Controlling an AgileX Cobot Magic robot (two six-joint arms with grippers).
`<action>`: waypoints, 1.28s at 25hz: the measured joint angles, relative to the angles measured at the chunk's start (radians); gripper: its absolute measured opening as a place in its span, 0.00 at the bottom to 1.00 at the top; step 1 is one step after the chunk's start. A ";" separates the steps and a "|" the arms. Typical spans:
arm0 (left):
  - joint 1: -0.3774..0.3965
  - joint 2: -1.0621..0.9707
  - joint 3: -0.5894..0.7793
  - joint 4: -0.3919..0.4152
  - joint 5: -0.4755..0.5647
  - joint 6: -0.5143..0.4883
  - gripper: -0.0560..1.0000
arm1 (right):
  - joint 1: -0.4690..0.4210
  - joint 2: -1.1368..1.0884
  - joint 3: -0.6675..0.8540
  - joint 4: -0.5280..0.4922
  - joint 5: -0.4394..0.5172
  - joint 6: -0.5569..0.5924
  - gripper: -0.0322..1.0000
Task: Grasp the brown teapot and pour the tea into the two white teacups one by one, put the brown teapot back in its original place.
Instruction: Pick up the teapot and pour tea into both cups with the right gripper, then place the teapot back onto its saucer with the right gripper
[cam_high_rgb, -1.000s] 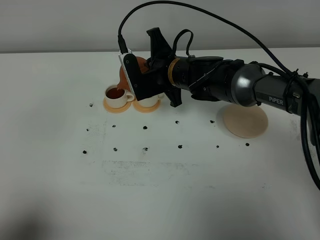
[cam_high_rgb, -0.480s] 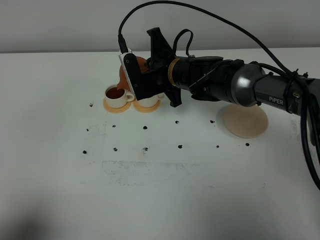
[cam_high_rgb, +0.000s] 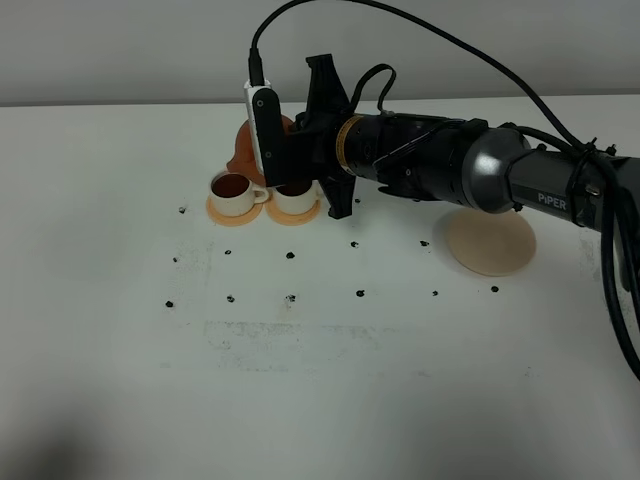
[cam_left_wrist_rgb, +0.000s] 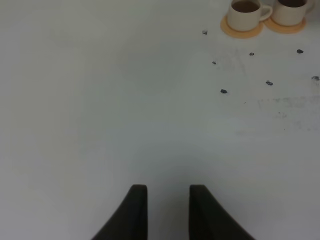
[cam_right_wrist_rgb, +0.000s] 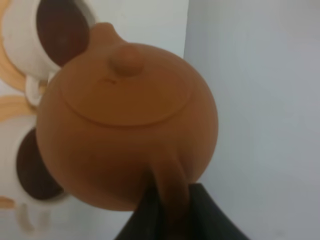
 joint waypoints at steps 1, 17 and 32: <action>0.000 0.000 0.000 0.000 0.000 0.000 0.26 | 0.000 0.000 0.000 0.008 0.000 0.000 0.11; 0.000 0.000 0.000 0.000 0.000 0.000 0.26 | 0.034 -0.145 0.007 0.633 0.122 -0.013 0.11; 0.000 0.000 0.000 0.000 0.000 0.000 0.26 | 0.073 -0.254 0.336 1.025 -0.074 -0.007 0.11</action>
